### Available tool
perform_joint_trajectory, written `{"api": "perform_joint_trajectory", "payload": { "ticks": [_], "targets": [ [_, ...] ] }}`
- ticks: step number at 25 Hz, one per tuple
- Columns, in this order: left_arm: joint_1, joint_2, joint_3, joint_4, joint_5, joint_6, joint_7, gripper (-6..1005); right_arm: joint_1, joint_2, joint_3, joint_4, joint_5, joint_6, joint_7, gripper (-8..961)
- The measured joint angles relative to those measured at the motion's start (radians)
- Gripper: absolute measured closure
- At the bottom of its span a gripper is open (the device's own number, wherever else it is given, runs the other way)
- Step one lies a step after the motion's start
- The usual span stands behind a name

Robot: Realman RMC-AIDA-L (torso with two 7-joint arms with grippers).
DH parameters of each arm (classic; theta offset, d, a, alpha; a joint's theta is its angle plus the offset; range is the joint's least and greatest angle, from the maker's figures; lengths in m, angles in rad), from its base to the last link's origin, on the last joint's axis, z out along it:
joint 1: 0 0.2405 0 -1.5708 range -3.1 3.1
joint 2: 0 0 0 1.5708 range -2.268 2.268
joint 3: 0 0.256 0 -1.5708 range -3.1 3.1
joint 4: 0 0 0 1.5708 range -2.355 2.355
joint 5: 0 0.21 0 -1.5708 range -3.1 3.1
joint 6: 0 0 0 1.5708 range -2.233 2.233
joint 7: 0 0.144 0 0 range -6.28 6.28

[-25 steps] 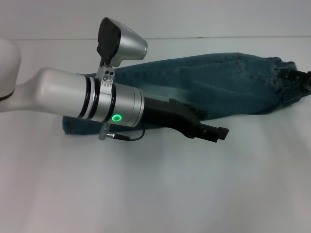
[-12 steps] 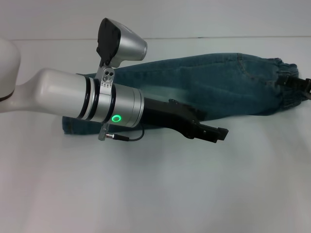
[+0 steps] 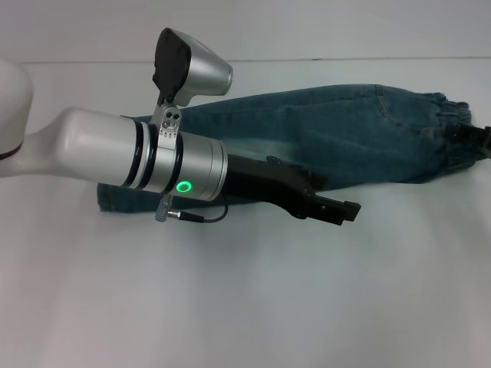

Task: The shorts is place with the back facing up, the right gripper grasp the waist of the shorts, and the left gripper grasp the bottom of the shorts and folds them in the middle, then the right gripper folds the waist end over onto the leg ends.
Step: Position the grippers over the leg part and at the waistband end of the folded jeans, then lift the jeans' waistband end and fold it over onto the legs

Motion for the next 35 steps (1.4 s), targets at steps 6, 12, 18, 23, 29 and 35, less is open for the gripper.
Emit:
{"api": "perform_joint_trajectory", "payload": {
  "ticks": [6,12,18,23,29,35],
  "targets": [
    [0.000,0.000,0.000,0.000,0.000,-0.001,0.000,153,-0.003,0.002,0.011,0.001,0.011,0.029,0.001,376],
    [0.000,0.000,0.000,0.000,0.001,-0.009,0.000,164,-0.003,0.003,0.017,0.000,0.022,0.033,-0.018,615],
    [0.000,0.000,0.000,0.000,0.001,-0.011,0.000,175,-0.003,0.002,0.017,0.001,0.025,0.033,-0.037,769],
    [0.002,0.000,0.000,-0.001,0.000,-0.011,0.000,185,0.000,0.002,0.017,0.001,0.025,0.032,-0.051,869],
    [0.005,-0.002,0.000,-0.007,-0.002,-0.012,0.006,196,-0.004,0.005,0.016,0.001,0.068,0.019,-0.100,917],
    [0.006,-0.005,0.002,-0.011,-0.011,-0.005,0.006,207,-0.019,0.006,0.017,-0.001,0.137,-0.019,-0.143,917]
  ]
}}
